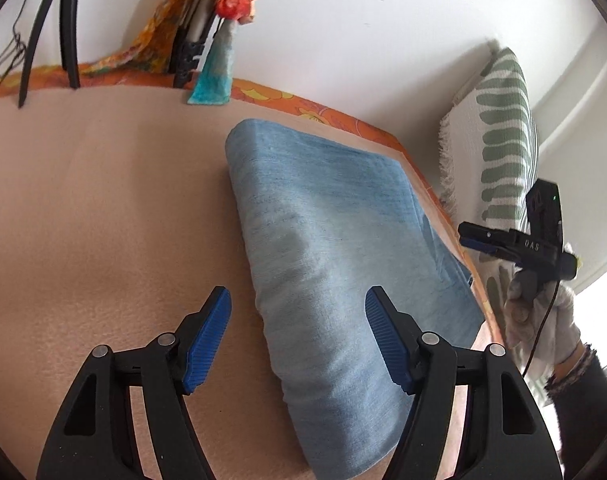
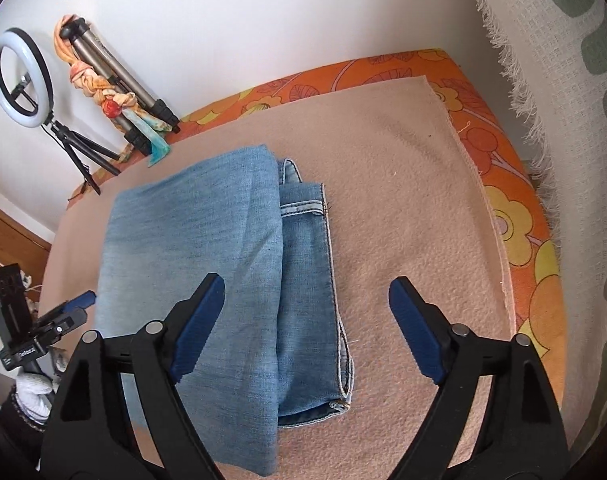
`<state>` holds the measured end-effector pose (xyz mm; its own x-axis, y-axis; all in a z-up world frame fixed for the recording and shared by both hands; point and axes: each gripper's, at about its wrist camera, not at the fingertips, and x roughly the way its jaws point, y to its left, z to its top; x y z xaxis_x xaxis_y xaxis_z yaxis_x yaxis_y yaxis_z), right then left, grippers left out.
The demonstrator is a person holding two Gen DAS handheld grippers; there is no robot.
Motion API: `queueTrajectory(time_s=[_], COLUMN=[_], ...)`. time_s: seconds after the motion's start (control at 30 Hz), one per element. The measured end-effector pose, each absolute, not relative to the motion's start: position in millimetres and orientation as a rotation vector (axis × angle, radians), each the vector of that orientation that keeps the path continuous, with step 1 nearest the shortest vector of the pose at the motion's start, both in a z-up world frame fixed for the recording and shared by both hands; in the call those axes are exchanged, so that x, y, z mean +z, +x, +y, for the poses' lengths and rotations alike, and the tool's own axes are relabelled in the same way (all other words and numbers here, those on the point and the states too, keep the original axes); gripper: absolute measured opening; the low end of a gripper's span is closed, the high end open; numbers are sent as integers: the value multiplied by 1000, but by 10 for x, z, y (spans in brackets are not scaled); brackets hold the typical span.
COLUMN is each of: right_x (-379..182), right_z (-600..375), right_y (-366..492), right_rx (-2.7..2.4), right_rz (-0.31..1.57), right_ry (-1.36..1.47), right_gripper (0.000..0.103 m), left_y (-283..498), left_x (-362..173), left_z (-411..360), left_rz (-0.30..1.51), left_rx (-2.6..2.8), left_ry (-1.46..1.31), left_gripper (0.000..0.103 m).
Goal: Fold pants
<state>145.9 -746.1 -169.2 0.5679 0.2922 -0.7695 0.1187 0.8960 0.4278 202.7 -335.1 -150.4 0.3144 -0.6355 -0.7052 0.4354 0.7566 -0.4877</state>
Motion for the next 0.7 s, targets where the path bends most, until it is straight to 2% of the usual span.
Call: queueTrajectory(time_s=[0.27, 0.7], right_x=[-1978, -2194], right_z=[-7603, -7354], right_y=[1586, 1641], right_rx=[232, 433], right_rz=[981, 964], right_ry=[626, 700], right_gripper=[87, 92], left_y=[2241, 2409], left_x=[-1683, -1816], left_z=[-3335, -3490], left_rz=[1153, 1190], left_rx=[-743, -758], left_ry=[-417, -470], left_gripper=[70, 70])
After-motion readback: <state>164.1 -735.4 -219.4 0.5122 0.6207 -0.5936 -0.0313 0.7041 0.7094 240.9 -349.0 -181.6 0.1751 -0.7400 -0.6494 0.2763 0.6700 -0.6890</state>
